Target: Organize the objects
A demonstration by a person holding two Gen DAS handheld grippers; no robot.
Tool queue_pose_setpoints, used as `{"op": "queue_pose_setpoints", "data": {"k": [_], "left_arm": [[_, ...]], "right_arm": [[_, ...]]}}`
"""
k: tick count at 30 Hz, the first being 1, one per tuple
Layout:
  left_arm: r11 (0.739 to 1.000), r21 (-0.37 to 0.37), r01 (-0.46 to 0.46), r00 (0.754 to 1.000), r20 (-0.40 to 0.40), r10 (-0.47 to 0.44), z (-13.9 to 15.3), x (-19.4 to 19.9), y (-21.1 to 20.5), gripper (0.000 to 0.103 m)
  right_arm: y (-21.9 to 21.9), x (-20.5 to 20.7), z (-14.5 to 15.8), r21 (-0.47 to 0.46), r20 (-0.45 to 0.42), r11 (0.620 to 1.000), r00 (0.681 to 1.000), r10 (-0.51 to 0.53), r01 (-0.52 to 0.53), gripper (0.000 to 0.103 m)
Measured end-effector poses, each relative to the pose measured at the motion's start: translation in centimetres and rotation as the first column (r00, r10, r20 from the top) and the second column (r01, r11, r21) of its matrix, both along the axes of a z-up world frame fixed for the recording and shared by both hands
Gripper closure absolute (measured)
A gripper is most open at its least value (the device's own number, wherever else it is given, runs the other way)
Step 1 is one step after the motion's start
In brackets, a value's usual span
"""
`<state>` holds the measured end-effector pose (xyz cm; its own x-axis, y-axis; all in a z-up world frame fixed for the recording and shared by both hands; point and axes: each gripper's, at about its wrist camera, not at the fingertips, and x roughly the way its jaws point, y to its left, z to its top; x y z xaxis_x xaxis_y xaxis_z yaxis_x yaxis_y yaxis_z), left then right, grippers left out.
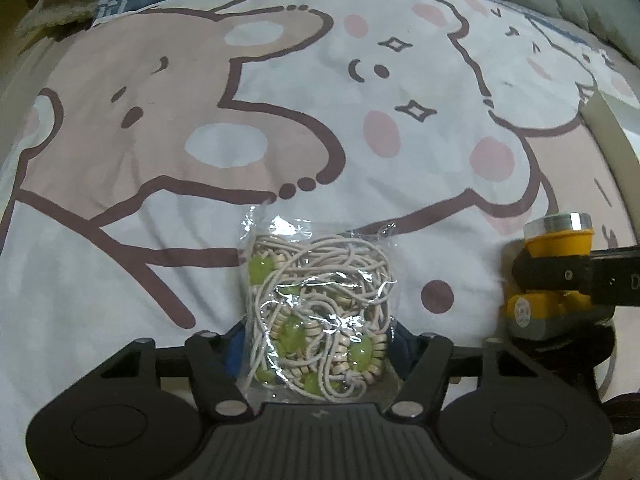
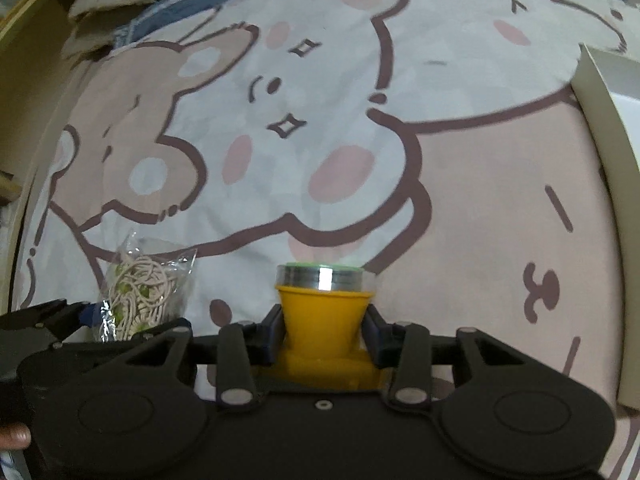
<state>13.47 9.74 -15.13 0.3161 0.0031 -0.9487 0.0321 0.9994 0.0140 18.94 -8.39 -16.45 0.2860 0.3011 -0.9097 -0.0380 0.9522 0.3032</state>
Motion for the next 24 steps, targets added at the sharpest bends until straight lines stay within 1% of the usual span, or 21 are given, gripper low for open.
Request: {"op": "queue_pose_setpoints", "data": {"k": [4,8,11,15,18,24], "left_arm": [[1.0,-0.01,-0.018,0.999,0.035,0.018,1.1,-0.1,0.1,0.039],[0.999,-0.012,-0.034,0.995,0.091,0.035,3.0,0.0,0.1,0.039],[0.998,-0.022,-0.052,0.99,0.127,0.055,4.4,0.1,0.3,0.039],[0.997,-0.025,-0.069,0.983,0.168,0.072,6.1,0.3,0.2,0.039],[0.996,-0.042,-0.08,0.978,0.19,0.087,7.3,0.6,0.2,0.039],[0.995,-0.053,-0.084,0.969,0.23,0.094,9.0,1.0,-1.0,0.039]], "right_arm": [[-0.4,0.0,1.0,0.018,0.033,1.0,0.999,0.01,-0.011,0.062],[-0.8,0.1,2.5,0.052,0.094,0.998,0.996,0.013,-0.018,0.062],[-1.0,0.2,3.8,0.056,0.143,0.998,0.99,0.011,-0.02,0.062],[-1.8,0.2,5.2,0.074,0.185,0.997,0.983,-0.009,-0.005,0.061],[-2.5,0.1,6.2,0.076,0.216,0.997,0.976,-0.025,0.008,0.061],[-4.5,-0.1,8.3,0.103,0.269,0.994,0.961,-0.063,0.036,0.061]]}}
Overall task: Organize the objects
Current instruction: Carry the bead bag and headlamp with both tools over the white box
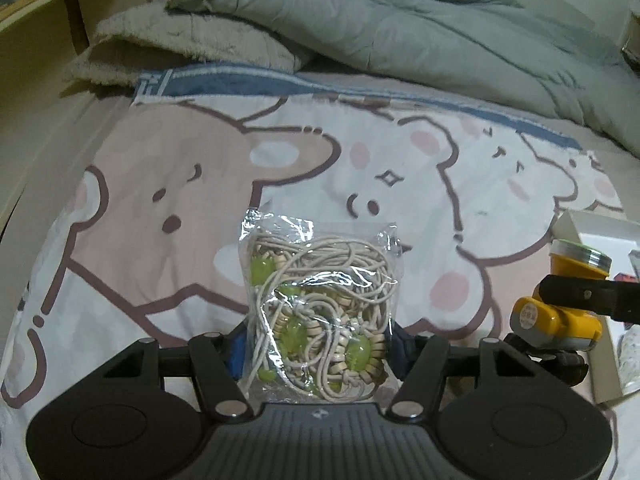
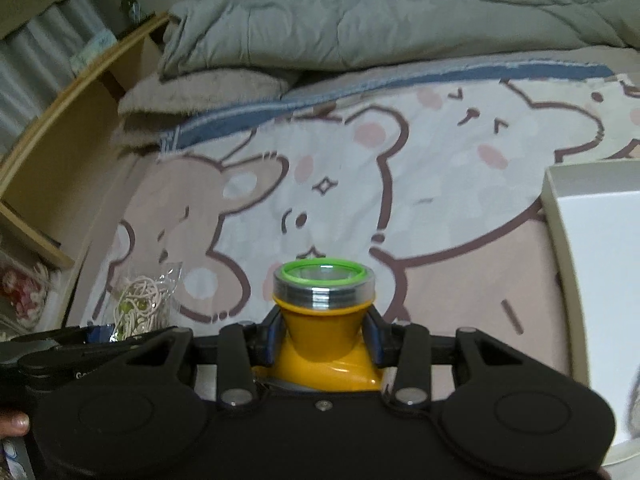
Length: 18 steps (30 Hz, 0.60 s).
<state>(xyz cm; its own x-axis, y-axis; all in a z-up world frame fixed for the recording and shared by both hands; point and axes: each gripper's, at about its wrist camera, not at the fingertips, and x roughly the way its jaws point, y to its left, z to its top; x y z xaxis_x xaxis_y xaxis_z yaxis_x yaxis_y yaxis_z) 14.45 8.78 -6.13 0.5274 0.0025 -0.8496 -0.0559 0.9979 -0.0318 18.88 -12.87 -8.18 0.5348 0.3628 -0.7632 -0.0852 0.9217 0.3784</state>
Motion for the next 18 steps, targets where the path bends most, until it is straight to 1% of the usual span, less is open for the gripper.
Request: {"op": "queue_pose_setpoints", "data": {"k": [4,18], "left_arm": [[1.0,-0.004,0.007,1.0,0.021,-0.006,0.9,0.1,-1.4,0.039],[0.999,-0.032,0.028,0.997,0.079,-0.026,3.5,0.3,-6.1,0.039]], "right_arm": [[-1.4,-0.3,1.2,0.004,0.036,1.0,0.999,-0.016,0.015,0.061],[-5.4,-2.1,4.7,-0.028,0.137,0.999,0.99,-0.036,0.04,0.061]]}}
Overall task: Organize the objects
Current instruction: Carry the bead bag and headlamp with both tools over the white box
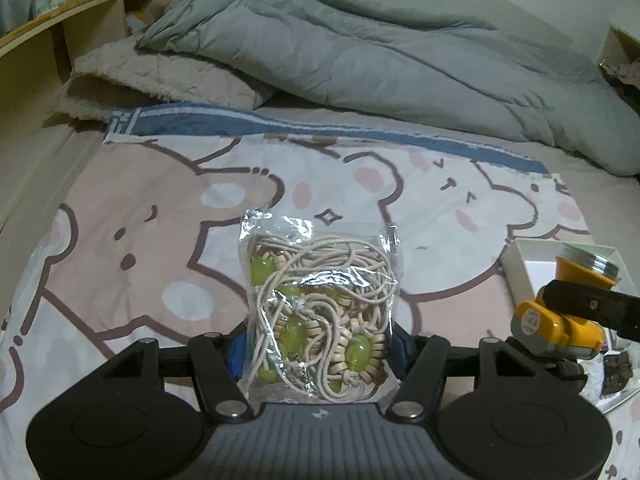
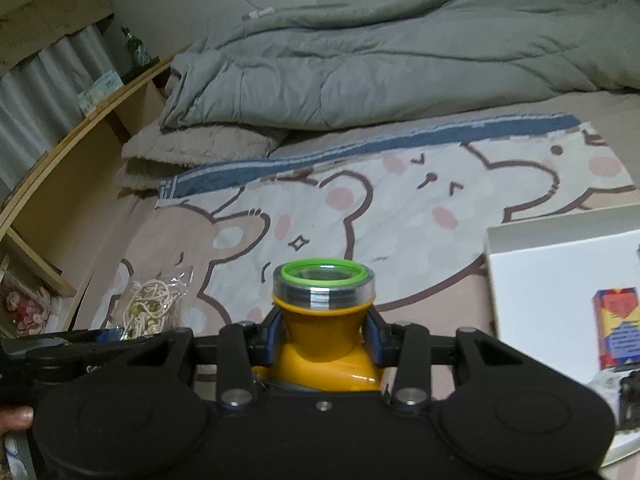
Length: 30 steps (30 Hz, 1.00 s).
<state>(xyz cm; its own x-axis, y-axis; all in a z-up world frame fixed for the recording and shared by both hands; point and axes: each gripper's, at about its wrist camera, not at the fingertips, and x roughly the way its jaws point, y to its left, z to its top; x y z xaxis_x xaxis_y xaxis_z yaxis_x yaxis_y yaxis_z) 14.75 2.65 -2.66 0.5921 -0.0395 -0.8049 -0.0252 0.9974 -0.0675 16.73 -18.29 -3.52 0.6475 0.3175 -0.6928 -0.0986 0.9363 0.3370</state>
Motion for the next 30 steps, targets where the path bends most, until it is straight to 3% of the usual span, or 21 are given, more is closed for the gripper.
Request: {"op": "queue_pose_setpoints", "data": {"k": [12,20,25,30], "left_arm": [[0.997,-0.021,0.079,0.996,0.039,-0.079,1.5,0.9,-5.3,0.039],[0.99,-0.045,0.137,0.989,0.057,-0.135,1.3,2.6,-9.5,0.039],[0.987,-0.026,0.157,0.985,0.069,-0.155,0.7,4.8,-12.7,0.039],[0.984,-0.04,0.172,0.984,0.063,-0.169,-0.5,7.7,-16.1,0.039]], "right_arm": [[-8.5,0.1,3.8,-0.024,0.088,0.995,0.992,-0.092,0.094,0.061],[-16.5,2.1,5.5,-0.068,0.191,0.976,0.963,-0.188,0.204,0.061],[-21.6,4.0,4.4,-0.117,0.263,0.954,0.935,-0.237,0.274,0.061],[-25.2,5.7,1.2,-0.186,0.305,0.941,0.927,-0.219,0.284,0.061]]}}
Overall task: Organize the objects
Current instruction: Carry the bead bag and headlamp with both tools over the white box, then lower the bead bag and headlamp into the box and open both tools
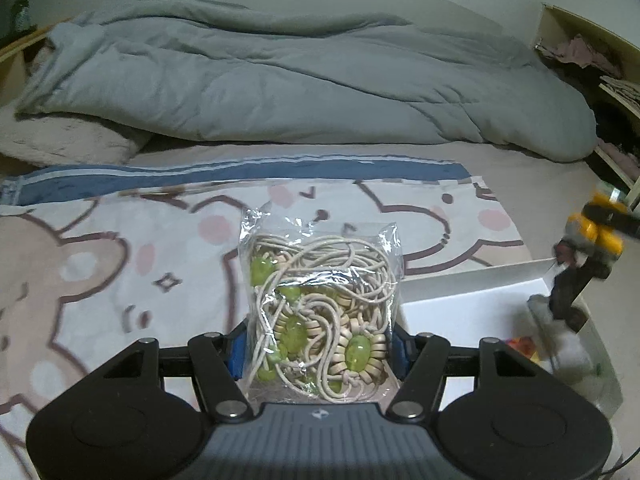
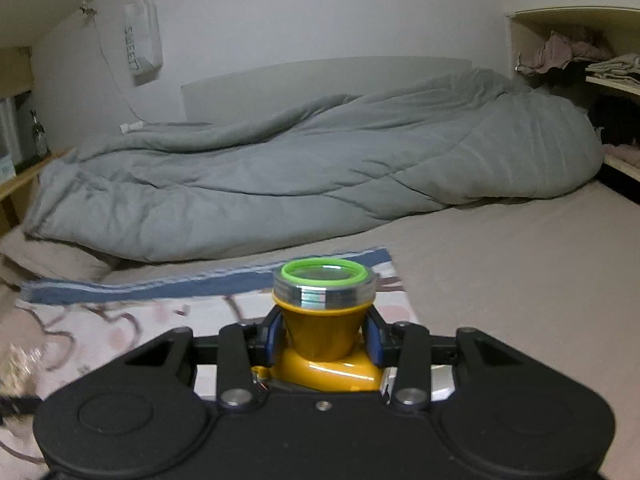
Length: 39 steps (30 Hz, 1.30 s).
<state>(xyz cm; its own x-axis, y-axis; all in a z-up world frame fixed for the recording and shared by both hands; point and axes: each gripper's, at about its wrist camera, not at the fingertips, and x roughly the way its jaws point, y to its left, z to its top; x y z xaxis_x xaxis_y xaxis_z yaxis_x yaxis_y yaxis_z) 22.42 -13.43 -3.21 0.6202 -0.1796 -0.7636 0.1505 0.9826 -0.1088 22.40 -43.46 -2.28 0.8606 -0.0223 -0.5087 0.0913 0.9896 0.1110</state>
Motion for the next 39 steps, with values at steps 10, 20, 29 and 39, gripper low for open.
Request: {"op": "queue_pose_setpoints", "data": {"k": [10,20,29,39], "left_arm": [[0.989,-0.062,0.133,0.988,-0.068,-0.137,-4.5,3.2,-9.7,0.039],[0.988,-0.075,0.134,0.977,-0.158,-0.144,-10.8,3.7,-14.6,0.038],[0.992,-0.052,0.114,0.977,-0.175,-0.122,-11.7,4.1,-14.4,0.032],[0.992,-0.055,0.116,0.982,-0.146,-0.123,-9.2,2.8,-13.1,0.032]], "right_arm": [[-1.8,2.8,-8.0,-0.007,-0.163,0.995,0.982,0.093,-0.095,0.061],[-3.0,5.3,-9.9,0.122,-0.446,0.974,0.866,0.225,-0.19,0.058],[-3.2,5.4,-8.0,0.089,-0.404,0.986,0.9,0.163,-0.139,0.032],[-2.1,3.2,-6.8,0.077,-0.4,0.989,0.905,0.148,-0.128,0.032]]}}
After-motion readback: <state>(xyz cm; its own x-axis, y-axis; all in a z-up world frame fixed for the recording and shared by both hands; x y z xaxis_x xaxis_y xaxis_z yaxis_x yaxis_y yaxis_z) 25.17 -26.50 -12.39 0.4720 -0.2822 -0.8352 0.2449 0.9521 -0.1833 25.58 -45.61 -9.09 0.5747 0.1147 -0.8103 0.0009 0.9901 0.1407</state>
